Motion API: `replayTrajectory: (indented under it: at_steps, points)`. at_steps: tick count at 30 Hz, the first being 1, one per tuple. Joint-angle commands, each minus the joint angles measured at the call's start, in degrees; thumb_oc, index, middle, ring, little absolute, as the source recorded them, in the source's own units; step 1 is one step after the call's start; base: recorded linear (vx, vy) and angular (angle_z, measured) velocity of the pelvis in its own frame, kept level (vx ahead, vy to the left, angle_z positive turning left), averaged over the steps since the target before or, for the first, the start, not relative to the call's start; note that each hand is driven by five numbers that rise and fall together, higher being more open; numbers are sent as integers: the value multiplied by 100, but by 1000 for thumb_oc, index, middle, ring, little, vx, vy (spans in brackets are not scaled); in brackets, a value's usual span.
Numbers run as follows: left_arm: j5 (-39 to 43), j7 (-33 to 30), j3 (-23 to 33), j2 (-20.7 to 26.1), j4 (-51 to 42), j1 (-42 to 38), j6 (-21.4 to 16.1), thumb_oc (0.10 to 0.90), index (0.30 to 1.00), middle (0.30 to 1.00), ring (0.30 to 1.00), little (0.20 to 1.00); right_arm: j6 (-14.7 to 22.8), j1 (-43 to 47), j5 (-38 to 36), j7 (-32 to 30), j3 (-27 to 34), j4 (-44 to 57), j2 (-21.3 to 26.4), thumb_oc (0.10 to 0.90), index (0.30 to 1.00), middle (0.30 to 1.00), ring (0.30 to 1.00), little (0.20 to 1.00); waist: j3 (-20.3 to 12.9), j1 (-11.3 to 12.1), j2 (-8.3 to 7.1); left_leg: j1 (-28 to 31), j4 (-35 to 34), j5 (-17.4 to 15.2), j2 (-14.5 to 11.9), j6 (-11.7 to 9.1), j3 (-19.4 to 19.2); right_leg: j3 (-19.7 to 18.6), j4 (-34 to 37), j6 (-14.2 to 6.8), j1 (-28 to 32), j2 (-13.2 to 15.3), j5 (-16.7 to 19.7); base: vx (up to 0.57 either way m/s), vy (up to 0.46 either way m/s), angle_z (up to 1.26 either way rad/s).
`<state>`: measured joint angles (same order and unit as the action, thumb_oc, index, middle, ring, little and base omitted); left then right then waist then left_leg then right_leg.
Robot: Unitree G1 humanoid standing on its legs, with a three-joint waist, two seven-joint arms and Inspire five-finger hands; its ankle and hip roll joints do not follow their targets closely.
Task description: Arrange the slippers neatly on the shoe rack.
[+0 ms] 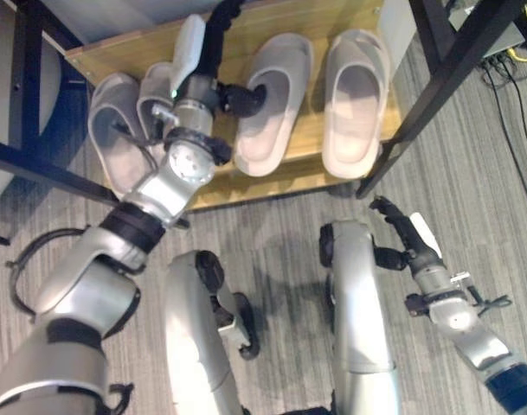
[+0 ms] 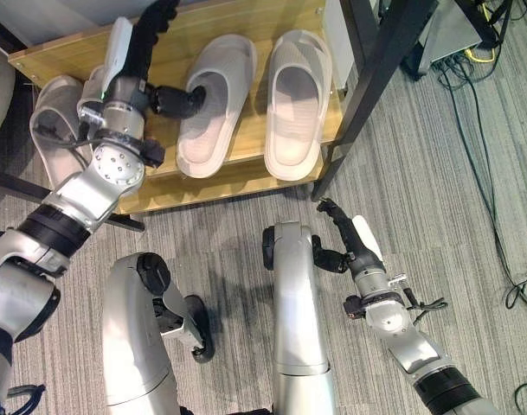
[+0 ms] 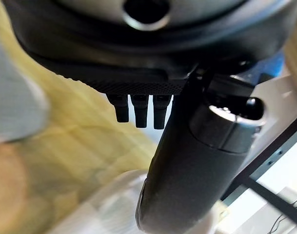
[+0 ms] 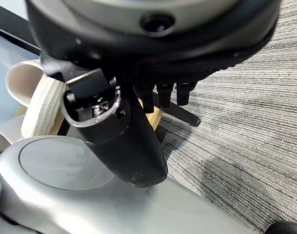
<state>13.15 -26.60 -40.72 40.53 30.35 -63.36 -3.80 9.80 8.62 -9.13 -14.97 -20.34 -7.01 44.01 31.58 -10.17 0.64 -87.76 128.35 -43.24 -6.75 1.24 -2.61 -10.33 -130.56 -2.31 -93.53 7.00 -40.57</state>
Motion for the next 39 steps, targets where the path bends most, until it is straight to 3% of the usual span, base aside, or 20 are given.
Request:
replayTrajectory:
  at_steps: [1, 14, 23, 29, 35, 39]
  points:
    - [-145, -34, 456, 401, -660, -406, -427, 800, 900, 900, 900, 900, 500, 327, 121, 115, 92, 836, -36, 800, 900, 900, 900, 900, -178, 333, -73, -219, -160, -221, 128, -51, 344, -355, -88, 135, 358, 341, -378, 0, 0, 0]
    - [512, 393, 874, 1070, -2154, 678, -753, 800, 900, 900, 900, 900, 525, 223, -39, 268, 340, 822, 45, 800, 900, 900, 900, 900, -178, 361, 41, -219, -182, -284, 175, -36, 306, -400, -38, 126, 358, 390, -431, 1, 8, 0]
    - [666, 588, 1022, 1078, -2508, 1076, -771, 800, 900, 900, 900, 900, 498, 161, -31, 336, 387, 837, 28, 800, 900, 900, 900, 900, -178, 364, 66, -219, -179, -295, 167, -36, 261, -426, -32, 125, 358, 384, -427, 0, 4, 0]
    - [1325, 943, 1143, 1264, -3061, 1607, -829, 800, 900, 900, 900, 900, 439, 30, -3, 403, 512, 905, 42, 800, 900, 900, 900, 900, -178, 407, 102, -219, -180, -310, 183, -29, 276, -449, -15, 115, 358, 381, -400, -1, 17, -1]
    - [1532, 1178, 1156, 1087, -3360, 1861, -723, 800, 900, 900, 900, 900, 408, 9, -62, 471, 542, 888, 17, 800, 900, 900, 900, 900, -178, 390, 67, -219, -202, -299, 199, -27, 231, -501, -13, 111, 358, 371, -388, 0, 0, 0]
    - [1550, 1181, 949, 629, -3236, 1691, -688, 800, 900, 900, 900, 900, 396, 69, -44, 457, 383, 826, -9, 800, 900, 900, 900, 900, -178, 370, 22, -219, -175, -255, 183, -31, 218, -519, -37, 126, 358, 370, -323, 0, 0, 0]
